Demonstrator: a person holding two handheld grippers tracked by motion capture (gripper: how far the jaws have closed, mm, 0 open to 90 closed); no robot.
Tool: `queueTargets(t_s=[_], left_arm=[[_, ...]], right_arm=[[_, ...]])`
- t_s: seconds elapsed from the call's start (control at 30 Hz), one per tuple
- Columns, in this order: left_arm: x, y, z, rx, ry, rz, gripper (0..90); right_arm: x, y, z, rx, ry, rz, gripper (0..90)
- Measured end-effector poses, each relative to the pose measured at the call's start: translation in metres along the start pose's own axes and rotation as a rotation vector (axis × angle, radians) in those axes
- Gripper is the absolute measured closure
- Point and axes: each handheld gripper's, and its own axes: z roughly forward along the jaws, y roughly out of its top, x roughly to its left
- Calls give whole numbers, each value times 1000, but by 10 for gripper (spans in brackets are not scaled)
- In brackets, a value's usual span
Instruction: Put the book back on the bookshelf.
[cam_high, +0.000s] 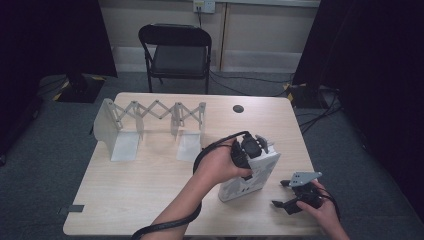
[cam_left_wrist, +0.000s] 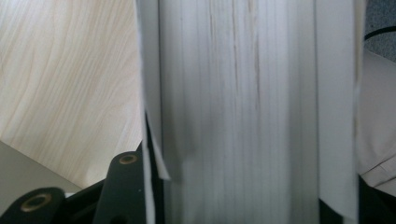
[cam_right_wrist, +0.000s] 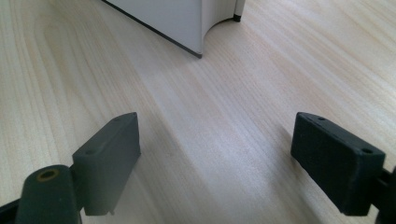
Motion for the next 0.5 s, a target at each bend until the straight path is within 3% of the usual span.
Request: queueTargets(t_s=[0.1,0.3,0.5], left_arm=[[3,-1,-3,11,-8,-9,511],[7,-7,-8,21,-26,-82,513],[10,-13,-12,27,-22,-111,515]], right_arm=[[0,-2,0,-13,-3,3,150],[1,-6,0,-43,-14,9,145],[2,-9,0,-68,-19,21,144]])
